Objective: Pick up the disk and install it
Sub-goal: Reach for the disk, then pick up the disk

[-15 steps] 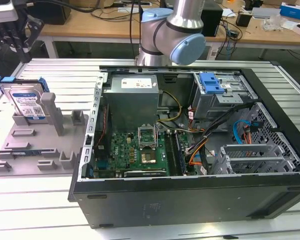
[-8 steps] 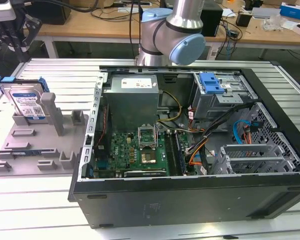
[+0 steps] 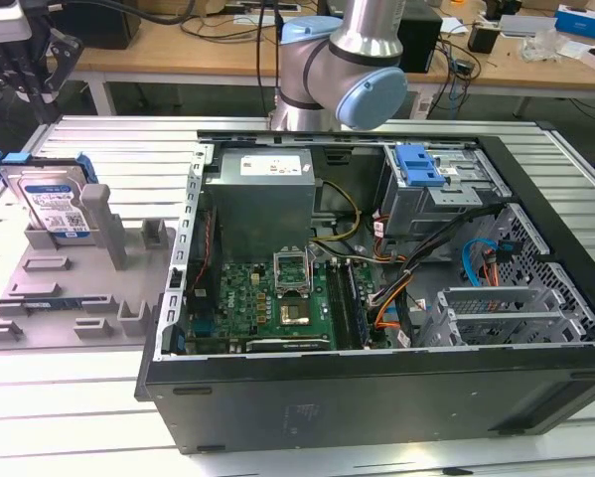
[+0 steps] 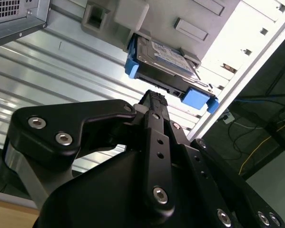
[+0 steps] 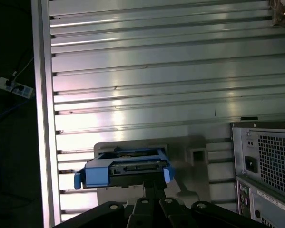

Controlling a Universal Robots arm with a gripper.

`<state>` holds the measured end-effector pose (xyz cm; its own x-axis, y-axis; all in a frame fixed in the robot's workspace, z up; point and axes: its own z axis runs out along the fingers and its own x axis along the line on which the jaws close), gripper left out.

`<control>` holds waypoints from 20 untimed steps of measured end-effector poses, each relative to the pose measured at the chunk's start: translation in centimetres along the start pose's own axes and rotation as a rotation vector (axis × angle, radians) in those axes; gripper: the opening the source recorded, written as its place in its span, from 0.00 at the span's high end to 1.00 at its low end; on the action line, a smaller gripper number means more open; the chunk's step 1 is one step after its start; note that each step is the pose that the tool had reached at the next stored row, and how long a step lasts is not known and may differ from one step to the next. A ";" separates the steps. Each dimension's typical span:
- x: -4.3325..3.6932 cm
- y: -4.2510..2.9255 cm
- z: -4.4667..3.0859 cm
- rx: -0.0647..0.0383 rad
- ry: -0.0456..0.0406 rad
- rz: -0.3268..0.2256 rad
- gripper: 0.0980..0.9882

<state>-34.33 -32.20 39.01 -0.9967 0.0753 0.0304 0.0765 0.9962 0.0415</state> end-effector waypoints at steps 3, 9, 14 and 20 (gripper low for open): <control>0.00 0.01 0.00 0.000 0.0000 0.000 0.99; 0.00 0.02 0.00 0.000 0.0000 0.000 0.99; 0.00 0.02 0.00 0.000 0.0001 -0.004 0.99; 0.00 0.02 0.03 0.004 0.0057 -0.138 0.99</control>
<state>-34.32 -32.17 38.98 -0.9976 -0.0628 0.0303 -0.0616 0.9972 0.0416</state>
